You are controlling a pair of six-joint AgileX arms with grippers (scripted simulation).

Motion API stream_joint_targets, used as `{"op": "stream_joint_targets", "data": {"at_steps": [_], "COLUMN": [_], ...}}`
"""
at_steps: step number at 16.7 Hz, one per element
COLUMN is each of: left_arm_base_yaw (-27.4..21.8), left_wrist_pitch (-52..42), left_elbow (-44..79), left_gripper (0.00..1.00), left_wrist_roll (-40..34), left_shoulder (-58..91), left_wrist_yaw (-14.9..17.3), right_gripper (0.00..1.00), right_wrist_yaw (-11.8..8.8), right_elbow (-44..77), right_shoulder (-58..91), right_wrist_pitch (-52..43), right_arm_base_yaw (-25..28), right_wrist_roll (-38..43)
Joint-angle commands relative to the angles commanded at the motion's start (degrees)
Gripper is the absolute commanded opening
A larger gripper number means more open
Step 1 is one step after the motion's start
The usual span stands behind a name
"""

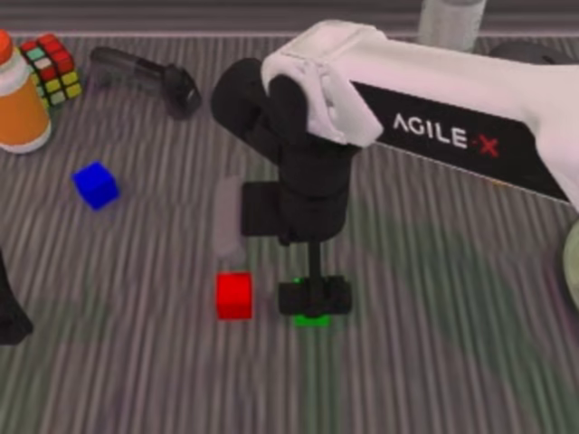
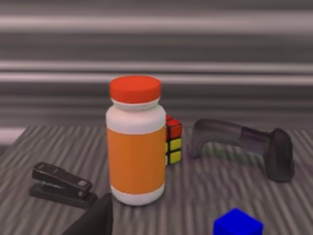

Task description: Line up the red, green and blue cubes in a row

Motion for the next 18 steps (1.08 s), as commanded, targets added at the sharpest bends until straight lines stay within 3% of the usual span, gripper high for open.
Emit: {"op": "stream_joint_targets", "data": {"at_steps": [10, 18], "left_arm_base_yaw": [-0.8, -4.5], "left_wrist_pitch": [-1.7, -19.0], "left_elbow": [2.8, 27.1], "left_gripper": [1.00, 1.00], "left_wrist_roll": [1.1, 10.8], "left_shoulder": [2.9, 30.5], "left_wrist_yaw": [1.3, 6.5], "right_gripper": [1.00, 1.00], "right_wrist_yaw": [-0.2, -2.1], "right_elbow": [0.3, -20.5], "right_shoulder": [-3.2, -29.7], "right_wrist_pitch": [-0.6, 15.9], "right_arm_base_yaw": [-1.2, -11.9], "right_wrist_roll": [0.7, 9.3]}}
